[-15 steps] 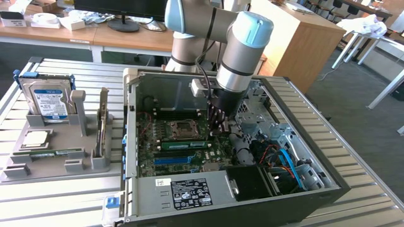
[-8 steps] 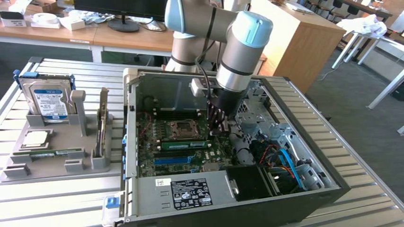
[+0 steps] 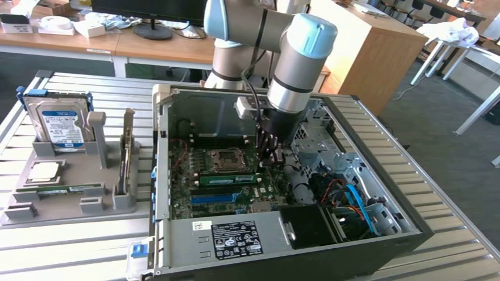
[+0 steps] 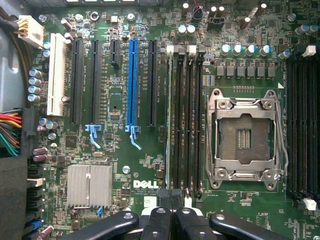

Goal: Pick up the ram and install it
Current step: 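Press down the ram until it locks into place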

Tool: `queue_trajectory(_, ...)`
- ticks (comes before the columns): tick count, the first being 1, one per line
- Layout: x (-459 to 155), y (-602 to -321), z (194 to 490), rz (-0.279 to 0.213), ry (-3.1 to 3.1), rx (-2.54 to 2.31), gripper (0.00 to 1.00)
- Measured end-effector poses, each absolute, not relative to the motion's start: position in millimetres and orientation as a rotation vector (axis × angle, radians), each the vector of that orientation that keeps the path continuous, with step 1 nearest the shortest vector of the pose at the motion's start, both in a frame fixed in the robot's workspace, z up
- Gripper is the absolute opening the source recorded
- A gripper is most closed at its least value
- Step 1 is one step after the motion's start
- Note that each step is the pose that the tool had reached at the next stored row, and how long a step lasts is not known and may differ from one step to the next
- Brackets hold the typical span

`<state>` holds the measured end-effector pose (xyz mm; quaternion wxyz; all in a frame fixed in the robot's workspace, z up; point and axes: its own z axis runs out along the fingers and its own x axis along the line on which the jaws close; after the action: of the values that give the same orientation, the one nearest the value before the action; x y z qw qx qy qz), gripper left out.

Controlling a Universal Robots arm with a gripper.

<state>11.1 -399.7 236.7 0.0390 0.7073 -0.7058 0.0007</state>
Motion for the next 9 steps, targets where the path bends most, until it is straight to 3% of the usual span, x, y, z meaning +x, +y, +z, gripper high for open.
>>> queue_trajectory(9, 11.1, -399.7, 233.0, 0.002, -2.164, 2.168, 0.1)
